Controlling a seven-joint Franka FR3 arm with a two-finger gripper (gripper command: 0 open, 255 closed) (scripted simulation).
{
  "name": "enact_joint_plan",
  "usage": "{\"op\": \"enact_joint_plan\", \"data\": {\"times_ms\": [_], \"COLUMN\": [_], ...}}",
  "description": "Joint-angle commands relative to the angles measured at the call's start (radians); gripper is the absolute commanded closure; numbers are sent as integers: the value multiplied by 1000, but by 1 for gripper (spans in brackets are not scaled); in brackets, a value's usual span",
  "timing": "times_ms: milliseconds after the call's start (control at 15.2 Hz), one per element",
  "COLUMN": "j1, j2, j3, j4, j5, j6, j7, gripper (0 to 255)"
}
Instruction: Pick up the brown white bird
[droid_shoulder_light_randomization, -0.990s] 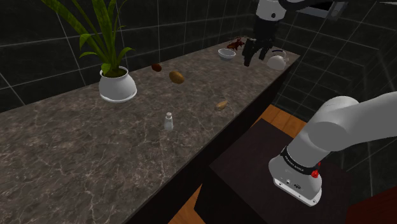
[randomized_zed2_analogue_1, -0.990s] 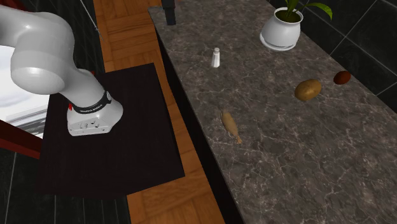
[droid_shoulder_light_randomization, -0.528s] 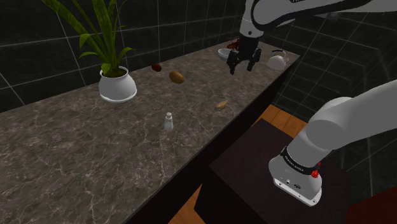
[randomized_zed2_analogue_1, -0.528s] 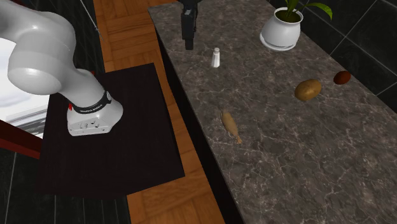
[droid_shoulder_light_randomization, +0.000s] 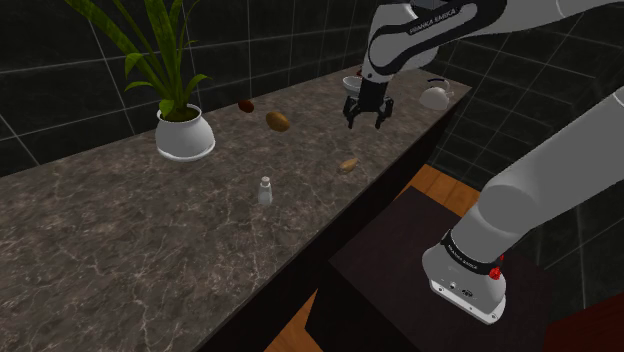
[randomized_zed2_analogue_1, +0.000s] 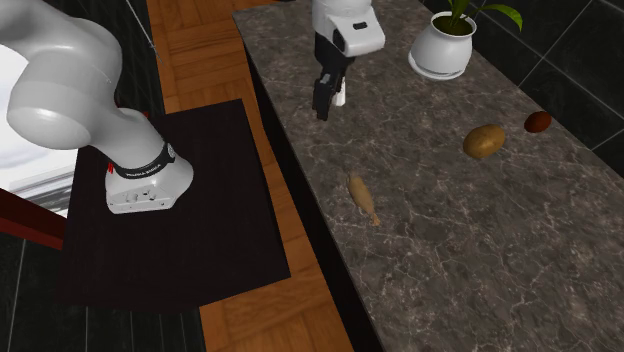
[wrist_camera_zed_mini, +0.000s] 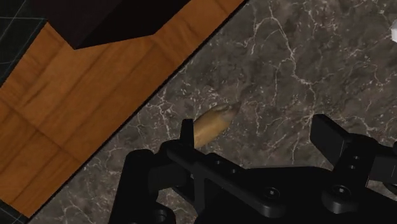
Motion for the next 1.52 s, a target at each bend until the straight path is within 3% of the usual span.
{"op": "enact_joint_plan", "data": {"times_ms": [0,528,1188,1452], "j1": [-12,-59,-144,-150], "j2": [72,365,724,765], "j3": [-6,-49,-65,-57], "j4": [10,104,279,290], "j5": [13,97,282,292], "j6": [59,244,407,436], "j7": [48,177,265,256], "gripper": [0,0,0,0]}}
